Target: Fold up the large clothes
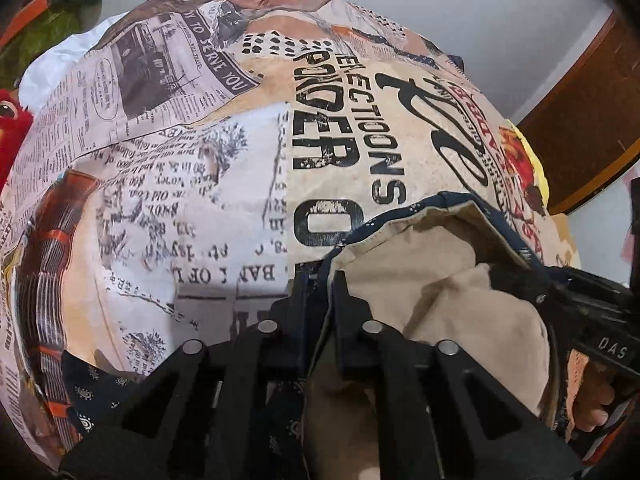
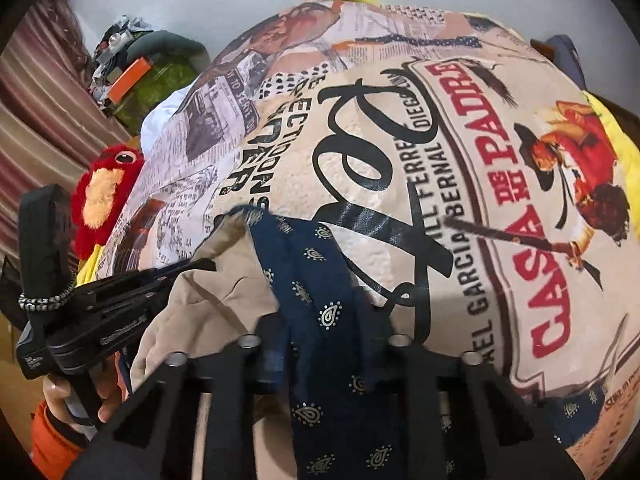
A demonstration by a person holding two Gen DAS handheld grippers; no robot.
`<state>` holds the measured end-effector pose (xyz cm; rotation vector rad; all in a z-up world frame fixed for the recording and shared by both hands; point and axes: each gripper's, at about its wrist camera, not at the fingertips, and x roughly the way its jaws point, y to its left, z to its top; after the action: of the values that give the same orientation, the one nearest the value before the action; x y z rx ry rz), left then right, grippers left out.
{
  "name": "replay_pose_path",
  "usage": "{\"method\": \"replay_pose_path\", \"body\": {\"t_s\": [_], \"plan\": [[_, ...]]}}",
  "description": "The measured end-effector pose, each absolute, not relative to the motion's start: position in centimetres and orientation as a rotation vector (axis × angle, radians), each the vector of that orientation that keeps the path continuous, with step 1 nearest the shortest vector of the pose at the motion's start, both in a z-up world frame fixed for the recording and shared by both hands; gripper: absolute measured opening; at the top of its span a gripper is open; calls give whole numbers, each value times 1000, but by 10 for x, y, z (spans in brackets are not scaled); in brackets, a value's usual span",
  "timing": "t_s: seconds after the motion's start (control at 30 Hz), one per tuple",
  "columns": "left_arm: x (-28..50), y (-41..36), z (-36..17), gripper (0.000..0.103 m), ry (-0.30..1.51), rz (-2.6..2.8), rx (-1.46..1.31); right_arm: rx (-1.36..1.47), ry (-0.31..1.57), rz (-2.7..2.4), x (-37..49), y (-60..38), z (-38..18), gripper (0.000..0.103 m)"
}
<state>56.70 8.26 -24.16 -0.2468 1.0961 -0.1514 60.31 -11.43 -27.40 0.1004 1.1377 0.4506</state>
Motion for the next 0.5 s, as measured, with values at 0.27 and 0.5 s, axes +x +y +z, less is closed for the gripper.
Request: {"method": "replay_pose_path", "body": {"t_s": [0.27,0.5], "plan": [[510,78,-175,7,948,-194,-166,8,1003,501,546,-119,-222,11],[428,70,-120,7,858,-261,-106,-20,928,578,464,-132,-176,11]]}}
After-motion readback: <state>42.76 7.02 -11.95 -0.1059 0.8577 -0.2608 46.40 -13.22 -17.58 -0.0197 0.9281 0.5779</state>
